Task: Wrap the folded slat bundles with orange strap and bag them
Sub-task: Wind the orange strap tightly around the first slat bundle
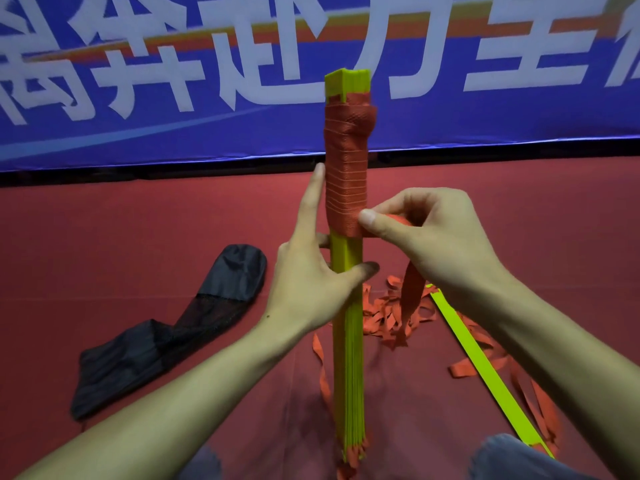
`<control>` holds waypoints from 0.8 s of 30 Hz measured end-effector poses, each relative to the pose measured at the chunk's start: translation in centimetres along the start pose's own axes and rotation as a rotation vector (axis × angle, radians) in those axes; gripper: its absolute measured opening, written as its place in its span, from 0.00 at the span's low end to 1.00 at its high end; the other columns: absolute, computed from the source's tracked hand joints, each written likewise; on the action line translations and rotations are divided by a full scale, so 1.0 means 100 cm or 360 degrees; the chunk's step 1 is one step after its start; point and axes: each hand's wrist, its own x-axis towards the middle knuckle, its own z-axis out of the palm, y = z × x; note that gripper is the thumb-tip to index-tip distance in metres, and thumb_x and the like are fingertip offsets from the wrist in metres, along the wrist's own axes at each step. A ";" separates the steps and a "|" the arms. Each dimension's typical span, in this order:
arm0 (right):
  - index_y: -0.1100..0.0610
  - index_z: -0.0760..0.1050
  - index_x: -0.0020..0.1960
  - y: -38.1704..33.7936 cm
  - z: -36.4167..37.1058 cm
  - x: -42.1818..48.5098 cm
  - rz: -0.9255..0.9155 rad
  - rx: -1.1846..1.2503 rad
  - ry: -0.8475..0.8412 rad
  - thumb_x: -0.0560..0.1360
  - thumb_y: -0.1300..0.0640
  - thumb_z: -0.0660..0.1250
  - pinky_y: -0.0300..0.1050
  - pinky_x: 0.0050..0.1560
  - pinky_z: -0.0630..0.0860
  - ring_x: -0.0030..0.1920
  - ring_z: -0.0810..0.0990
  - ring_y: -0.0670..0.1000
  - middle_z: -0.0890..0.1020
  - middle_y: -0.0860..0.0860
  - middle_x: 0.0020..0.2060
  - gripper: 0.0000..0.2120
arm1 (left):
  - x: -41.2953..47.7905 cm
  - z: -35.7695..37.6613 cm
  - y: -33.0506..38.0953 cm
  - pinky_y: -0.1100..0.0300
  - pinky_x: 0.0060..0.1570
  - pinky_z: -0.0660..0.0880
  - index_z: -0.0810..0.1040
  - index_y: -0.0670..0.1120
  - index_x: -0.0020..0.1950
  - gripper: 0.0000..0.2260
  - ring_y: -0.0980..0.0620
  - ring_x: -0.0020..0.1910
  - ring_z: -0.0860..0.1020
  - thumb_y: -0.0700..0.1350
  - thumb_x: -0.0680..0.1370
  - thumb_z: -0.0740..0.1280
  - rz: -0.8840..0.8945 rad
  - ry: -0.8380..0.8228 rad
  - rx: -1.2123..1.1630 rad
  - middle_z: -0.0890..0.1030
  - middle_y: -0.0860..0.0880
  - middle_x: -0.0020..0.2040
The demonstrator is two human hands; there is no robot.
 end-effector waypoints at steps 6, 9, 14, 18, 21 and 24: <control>0.55 0.81 0.38 0.009 -0.004 0.006 -0.0126 -0.0227 -0.0030 0.70 0.58 0.77 0.31 0.32 0.68 0.29 0.73 0.39 0.79 0.44 0.28 0.05 | 0.008 -0.003 -0.016 0.40 0.47 0.82 0.52 0.79 0.70 0.53 0.45 0.43 0.84 0.45 0.62 0.80 -0.0183 0.0008 -0.0207 0.85 0.47 0.43; 0.50 0.79 0.34 0.014 -0.008 0.009 -0.0133 -0.0232 0.0001 0.69 0.57 0.77 0.32 0.32 0.69 0.29 0.73 0.39 0.79 0.44 0.27 0.09 | 0.005 -0.002 -0.013 0.42 0.43 0.83 0.53 0.78 0.70 0.52 0.44 0.48 0.84 0.36 0.67 0.80 -0.0200 -0.0080 -0.0295 0.84 0.45 0.48; 0.52 0.79 0.32 0.022 -0.015 0.012 -0.0069 -0.0113 0.0011 0.67 0.56 0.78 0.35 0.32 0.68 0.30 0.71 0.41 0.77 0.46 0.27 0.09 | 0.001 0.001 -0.009 0.53 0.38 0.83 0.55 0.72 0.73 0.50 0.46 0.53 0.83 0.29 0.71 0.75 -0.0148 -0.0273 -0.0509 0.82 0.43 0.56; 0.55 0.80 0.34 0.026 -0.018 0.013 -0.0003 -0.0013 -0.0037 0.67 0.55 0.77 0.37 0.35 0.69 0.32 0.73 0.43 0.79 0.49 0.30 0.07 | -0.001 0.001 -0.010 0.60 0.34 0.80 0.52 0.63 0.78 0.50 0.48 0.50 0.85 0.26 0.71 0.72 -0.0155 -0.0393 -0.0714 0.83 0.41 0.55; 0.60 0.81 0.38 0.027 -0.022 0.013 -0.0003 0.0082 -0.0080 0.65 0.54 0.76 0.34 0.37 0.72 0.34 0.76 0.43 0.81 0.50 0.32 0.09 | -0.001 0.001 -0.011 0.56 0.36 0.81 0.52 0.60 0.78 0.50 0.48 0.52 0.84 0.25 0.70 0.73 -0.0170 -0.0502 -0.0858 0.82 0.43 0.55; 0.60 0.82 0.43 0.028 -0.024 0.013 0.0009 0.0227 -0.0243 0.64 0.54 0.73 0.31 0.39 0.74 0.35 0.79 0.40 0.84 0.47 0.33 0.11 | 0.001 -0.002 -0.012 0.44 0.45 0.82 0.52 0.60 0.78 0.49 0.42 0.53 0.84 0.30 0.68 0.74 -0.0195 -0.0701 -0.0983 0.81 0.41 0.58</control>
